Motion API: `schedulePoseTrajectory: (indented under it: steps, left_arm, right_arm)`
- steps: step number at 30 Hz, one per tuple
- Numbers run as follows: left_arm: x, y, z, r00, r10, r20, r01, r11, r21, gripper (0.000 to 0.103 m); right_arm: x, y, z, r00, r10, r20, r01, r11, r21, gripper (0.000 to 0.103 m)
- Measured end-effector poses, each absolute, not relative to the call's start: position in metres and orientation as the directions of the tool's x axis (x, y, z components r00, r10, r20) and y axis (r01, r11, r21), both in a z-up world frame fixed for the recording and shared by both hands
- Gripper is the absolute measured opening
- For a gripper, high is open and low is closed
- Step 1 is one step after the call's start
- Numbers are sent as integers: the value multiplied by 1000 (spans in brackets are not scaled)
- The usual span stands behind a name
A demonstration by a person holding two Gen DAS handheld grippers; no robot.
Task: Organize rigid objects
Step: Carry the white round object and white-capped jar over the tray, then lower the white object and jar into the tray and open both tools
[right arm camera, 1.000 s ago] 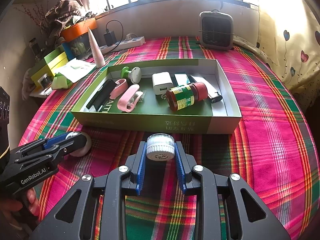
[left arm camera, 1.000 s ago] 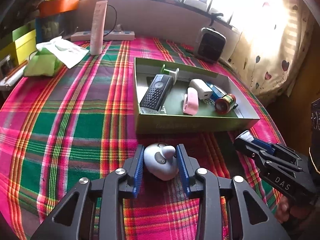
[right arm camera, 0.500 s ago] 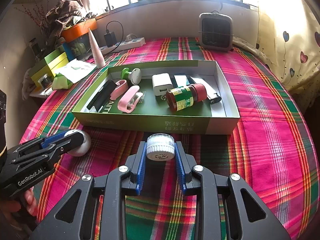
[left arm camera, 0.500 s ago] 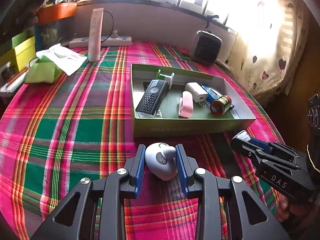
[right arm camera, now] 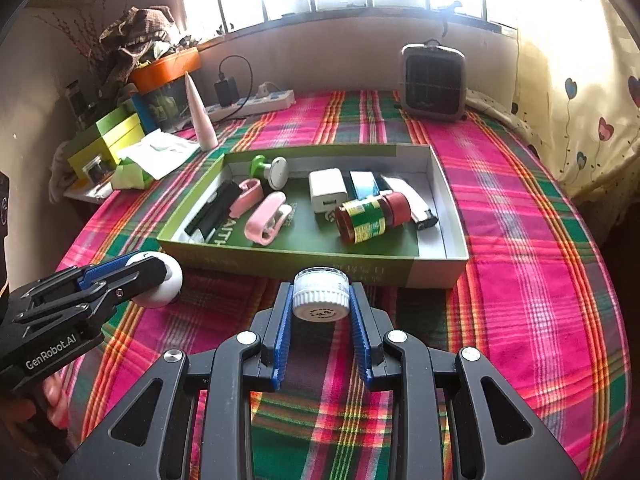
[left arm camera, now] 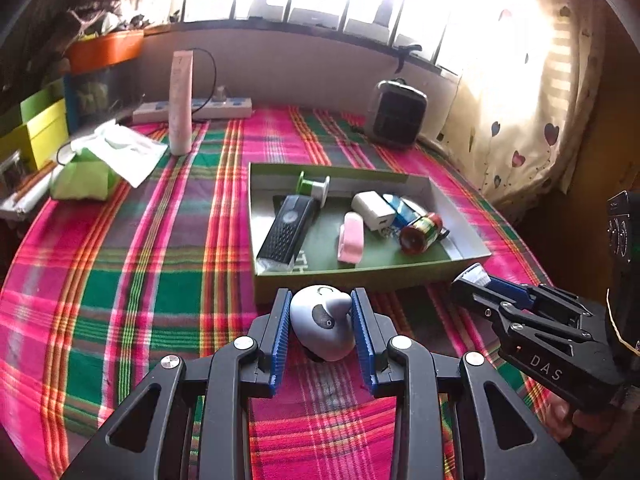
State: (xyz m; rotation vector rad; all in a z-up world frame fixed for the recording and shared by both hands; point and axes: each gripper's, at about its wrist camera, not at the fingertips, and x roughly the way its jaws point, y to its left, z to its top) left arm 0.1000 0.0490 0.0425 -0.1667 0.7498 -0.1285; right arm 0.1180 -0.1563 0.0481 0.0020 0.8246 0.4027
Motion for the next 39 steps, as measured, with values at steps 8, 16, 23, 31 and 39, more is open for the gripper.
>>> schedulePoseTrajectory:
  steps: [8,16,23,31,39]
  left_arm:
    - [115,48,56,730,-207,-652,89,974,-209,29]
    - [137,45,64,734,-210,-646,106,975,-196,29]
    - [157,43,63,729,-217,-649,114,974,-197,29]
    - [174,37,51,707,-219,-673,123,975,-188,29]
    - [182,37,40,690,-215,-691,117,975,-187,29]
  right_arm:
    - [126,-154,59,619,359,-699,-361,920,152,29]
    - [142,-151,71,632,363,-685,-373,917,142,29]
    - [160,-147,70,616,377,-692,-391,908,147,29]
    - [184,-142,56,568,393,-723,-408,898,167,29]
    - [192,-131,42,527,408,-746,-449,878,163,29]
